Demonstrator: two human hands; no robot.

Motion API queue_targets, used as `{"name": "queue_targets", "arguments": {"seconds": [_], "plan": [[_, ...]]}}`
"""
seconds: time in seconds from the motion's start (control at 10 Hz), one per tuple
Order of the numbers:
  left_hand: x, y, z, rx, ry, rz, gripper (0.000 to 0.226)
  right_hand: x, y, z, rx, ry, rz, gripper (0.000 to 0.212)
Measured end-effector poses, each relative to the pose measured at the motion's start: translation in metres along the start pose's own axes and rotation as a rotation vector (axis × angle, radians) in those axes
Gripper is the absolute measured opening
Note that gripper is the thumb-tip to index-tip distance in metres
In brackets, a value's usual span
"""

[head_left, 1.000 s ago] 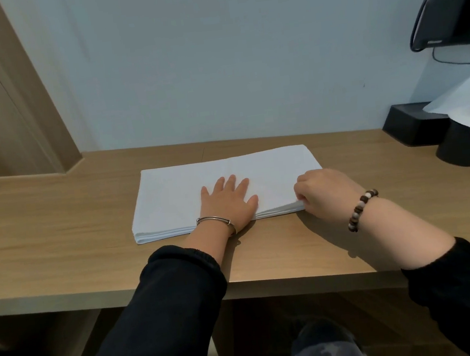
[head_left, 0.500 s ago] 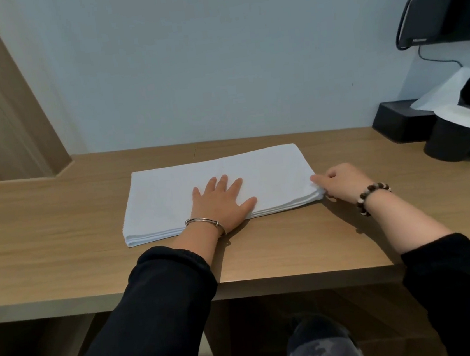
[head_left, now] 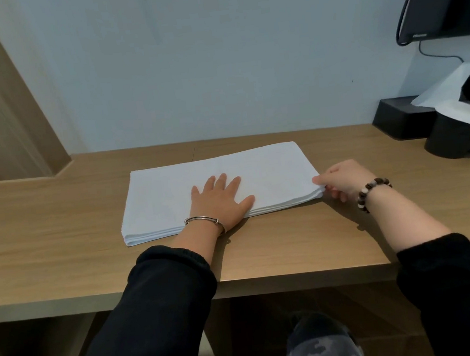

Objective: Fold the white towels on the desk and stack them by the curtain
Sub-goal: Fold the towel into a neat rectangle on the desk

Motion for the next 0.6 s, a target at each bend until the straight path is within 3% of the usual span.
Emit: {"name": "queue_targets", "arguments": {"seconds": [0.1,0.3,0.6], "plan": [[0.000,0.000,0.000,-0.001,0.003,0.001,0.067,0.000,-0.003,0.004,0.014,-0.050,-0.050,0.027],[0.000,0.000,0.000,0.002,0.010,0.006,0.066,0.009,-0.008,0.012,0.128,-0.314,-0.383,0.028],[0.001,-0.001,0.000,0.004,0.010,0.010,0.066,0.012,-0.006,0.006,0.142,-0.285,-0.434,0.023]]}}
Point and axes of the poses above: each hand's wrist, its own z-axis away from the middle knuckle, its own x-axis out of the palm, y = z × x, the point moved 7 cm from there along -z, towards the middle knuckle, and after that the axes turned 9 degrees about x, right-handed, at the moved point
